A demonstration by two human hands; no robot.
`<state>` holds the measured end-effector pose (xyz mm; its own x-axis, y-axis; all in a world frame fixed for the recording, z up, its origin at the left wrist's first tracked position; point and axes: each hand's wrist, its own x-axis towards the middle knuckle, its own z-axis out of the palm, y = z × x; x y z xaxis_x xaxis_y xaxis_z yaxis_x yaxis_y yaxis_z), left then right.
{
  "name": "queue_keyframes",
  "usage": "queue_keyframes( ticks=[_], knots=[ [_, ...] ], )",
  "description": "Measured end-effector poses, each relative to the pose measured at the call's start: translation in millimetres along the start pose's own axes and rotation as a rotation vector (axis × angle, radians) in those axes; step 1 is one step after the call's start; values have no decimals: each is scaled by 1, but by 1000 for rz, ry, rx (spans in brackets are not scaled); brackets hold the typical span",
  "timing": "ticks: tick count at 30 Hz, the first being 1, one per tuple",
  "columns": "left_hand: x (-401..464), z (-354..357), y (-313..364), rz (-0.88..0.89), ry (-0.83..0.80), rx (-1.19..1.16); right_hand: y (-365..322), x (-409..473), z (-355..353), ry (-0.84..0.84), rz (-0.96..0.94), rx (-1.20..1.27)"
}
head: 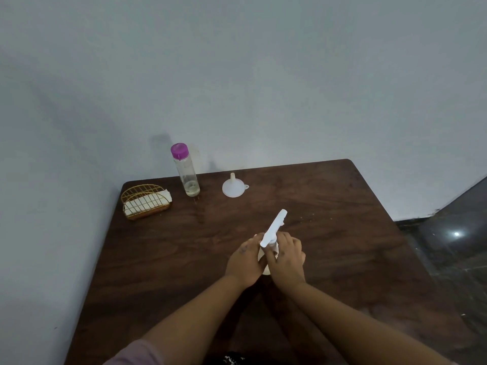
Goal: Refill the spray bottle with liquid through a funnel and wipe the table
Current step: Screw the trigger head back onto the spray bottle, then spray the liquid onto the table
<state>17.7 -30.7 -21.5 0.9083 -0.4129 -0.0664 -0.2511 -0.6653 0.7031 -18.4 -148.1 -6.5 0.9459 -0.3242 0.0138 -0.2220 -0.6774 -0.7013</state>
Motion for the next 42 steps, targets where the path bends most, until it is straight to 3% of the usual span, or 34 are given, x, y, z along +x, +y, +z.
queue_keyframes(
  ticks=[2, 6, 10, 13, 16, 21, 24, 29, 37, 42],
  knots=[
    [2, -1, 1, -9, -1, -9, 3, 2, 0, -26, -14, 21],
    [2, -3, 1, -37, -32, -32, -10, 7, 2, 62, 116, 328],
    [-5, 0, 3, -94, -126, 5, 1, 13, 0, -101, -51, 299],
    [-16, 7, 4, -147, -256, -55, 4, 7, -3, 26, -146, 333],
    [-38, 29, 1, -196, -347, -227, -2, -5, -9, 28, -49, 363],
    [-85, 56, 11, -290, -387, -404, 1, -31, -16, -233, 103, 218],
    [-106, 64, 19, -289, -440, -405, 8, -48, -19, -239, 204, 91],
    [-136, 72, 41, -267, -440, -352, 17, -83, -31, -331, 169, 42],
    [-170, 77, 55, -294, -465, -344, 12, -114, -31, -230, 172, -46],
    [-183, 88, 70, -361, -469, -368, 23, -122, -45, -390, 190, -66]
  ],
)
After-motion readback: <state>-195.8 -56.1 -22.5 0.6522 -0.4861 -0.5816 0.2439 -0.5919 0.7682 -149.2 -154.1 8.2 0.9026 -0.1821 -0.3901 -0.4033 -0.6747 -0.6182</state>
